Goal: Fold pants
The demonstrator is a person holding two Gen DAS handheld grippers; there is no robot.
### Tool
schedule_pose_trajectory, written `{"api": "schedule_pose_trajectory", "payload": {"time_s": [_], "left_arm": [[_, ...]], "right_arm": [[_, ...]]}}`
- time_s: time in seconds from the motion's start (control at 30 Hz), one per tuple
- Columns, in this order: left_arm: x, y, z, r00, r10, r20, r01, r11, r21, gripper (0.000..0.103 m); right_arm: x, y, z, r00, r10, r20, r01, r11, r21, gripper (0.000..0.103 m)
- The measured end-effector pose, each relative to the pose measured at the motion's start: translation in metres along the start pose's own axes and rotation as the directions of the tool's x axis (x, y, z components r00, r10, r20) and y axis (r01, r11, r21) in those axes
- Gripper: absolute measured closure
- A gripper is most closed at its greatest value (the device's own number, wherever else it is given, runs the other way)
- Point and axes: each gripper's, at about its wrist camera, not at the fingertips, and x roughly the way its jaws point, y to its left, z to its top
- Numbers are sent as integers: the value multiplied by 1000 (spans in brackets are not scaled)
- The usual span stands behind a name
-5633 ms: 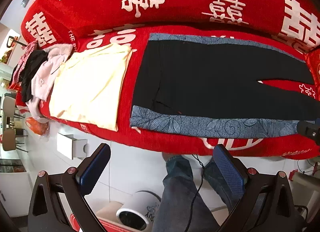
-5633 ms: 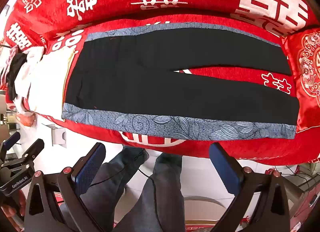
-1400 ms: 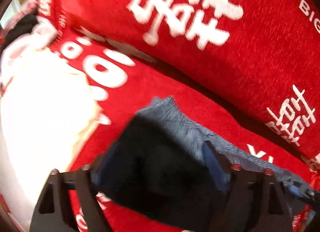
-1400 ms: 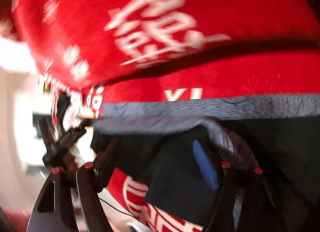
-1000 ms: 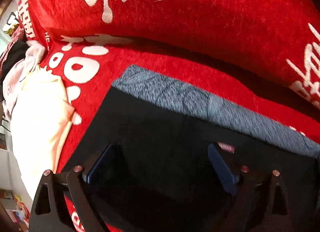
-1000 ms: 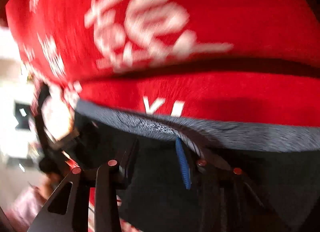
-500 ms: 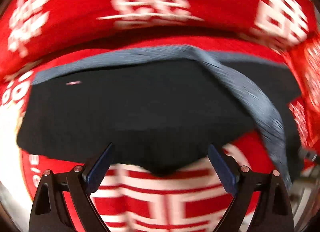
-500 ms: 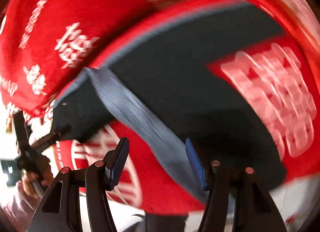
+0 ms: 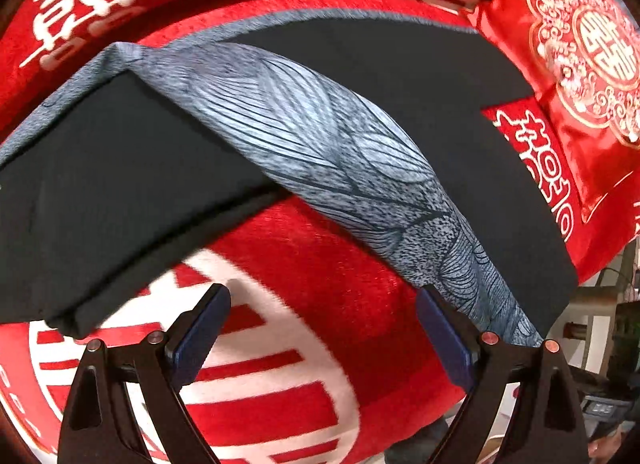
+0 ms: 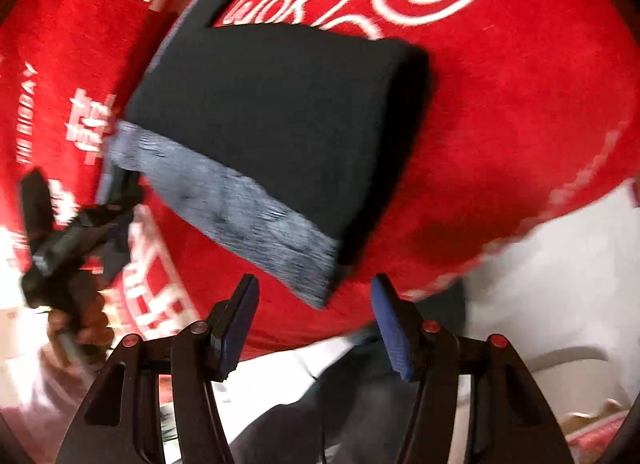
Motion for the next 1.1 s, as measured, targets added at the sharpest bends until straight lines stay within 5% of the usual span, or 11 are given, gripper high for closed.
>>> {"api": "schedule_pose_trajectory", "payload": {"time_s": [0.1, 0.13, 0.3, 0.57, 0.7, 0.77, 0.8, 0.93, 1.03, 1.1], "left_arm": [[5, -10, -2, 999, 48, -4, -48, 999, 8, 8], [6, -13, -1, 998, 58, -11, -57, 998, 4, 8], [-15, -19, 13, 995, 94, 20, -93, 995, -41, 8], [-55, 0, 61, 975, 183, 125, -155, 967, -204, 8], [-46, 11, 88, 960, 248, 129, -212, 947, -242, 8], [-32, 16, 99, 953, 278, 119, -240, 935, -260, 8], [-25, 17, 102, 951, 288, 111, -252, 931, -264, 8], [9, 14, 114, 943, 329, 54, -306, 919, -251, 8], [19, 16, 113, 940, 339, 39, -318, 912, -258, 8], [19, 17, 111, 942, 332, 44, -307, 910, -278, 8]], "right_arm": [[14, 5, 11, 996, 86, -36, -87, 996, -16, 66], [17, 6, 14, 995, 82, -65, -83, 996, -17, 101], [-39, 35, 51, 989, 149, -6, -149, 982, -117, 100], [-124, 88, 228, 975, 147, 168, -85, 939, -333, 100], [-102, 101, 320, 983, -8, 186, 72, 937, -341, 90], [-92, 101, 337, 977, -132, 166, 185, 913, -364, 44], [-91, 106, 339, 971, -158, 178, 217, 895, -389, 37], [-104, 126, 309, 966, -119, 228, 220, 841, -494, 26], [-105, 102, 278, 984, -60, 170, 131, 885, -446, 26], [-89, 71, 264, 982, -126, 139, 170, 913, -370, 27]]}}
